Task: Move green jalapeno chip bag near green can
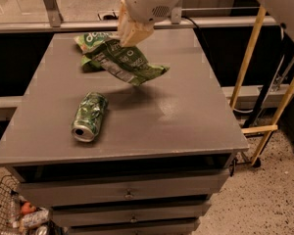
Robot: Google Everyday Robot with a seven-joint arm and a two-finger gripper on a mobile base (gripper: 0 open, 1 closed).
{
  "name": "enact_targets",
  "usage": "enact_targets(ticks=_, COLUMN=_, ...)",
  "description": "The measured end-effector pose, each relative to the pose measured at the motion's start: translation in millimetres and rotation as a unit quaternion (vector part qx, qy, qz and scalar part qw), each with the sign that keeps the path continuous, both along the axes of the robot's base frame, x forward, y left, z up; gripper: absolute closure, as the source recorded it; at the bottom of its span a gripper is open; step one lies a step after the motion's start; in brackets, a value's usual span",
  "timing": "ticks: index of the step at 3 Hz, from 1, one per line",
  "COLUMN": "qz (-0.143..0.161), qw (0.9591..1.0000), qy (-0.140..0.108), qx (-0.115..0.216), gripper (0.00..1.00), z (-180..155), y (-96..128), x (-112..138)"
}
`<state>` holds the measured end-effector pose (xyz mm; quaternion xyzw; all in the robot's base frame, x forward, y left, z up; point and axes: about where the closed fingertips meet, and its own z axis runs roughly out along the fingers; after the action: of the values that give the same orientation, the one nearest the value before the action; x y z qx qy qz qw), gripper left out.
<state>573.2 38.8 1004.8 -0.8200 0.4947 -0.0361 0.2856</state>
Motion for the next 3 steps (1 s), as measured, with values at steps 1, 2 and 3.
enact_targets(ticks=1, qz=0.013, qw=0.9997, qy=0.018, qx=-0.005, gripper=1.00, z=-13, y=13, x=-13)
enact_targets(ticks=2, qz=0.030, qw=0.9985, qy=0.044, qx=-0.008, gripper=1.00, z=-34, y=28, x=-21)
enact_targets(ticks=3, qz=0.039, qw=0.9970, qy=0.067, qx=-0.008, gripper=1.00, z=-52, y=37, x=-24)
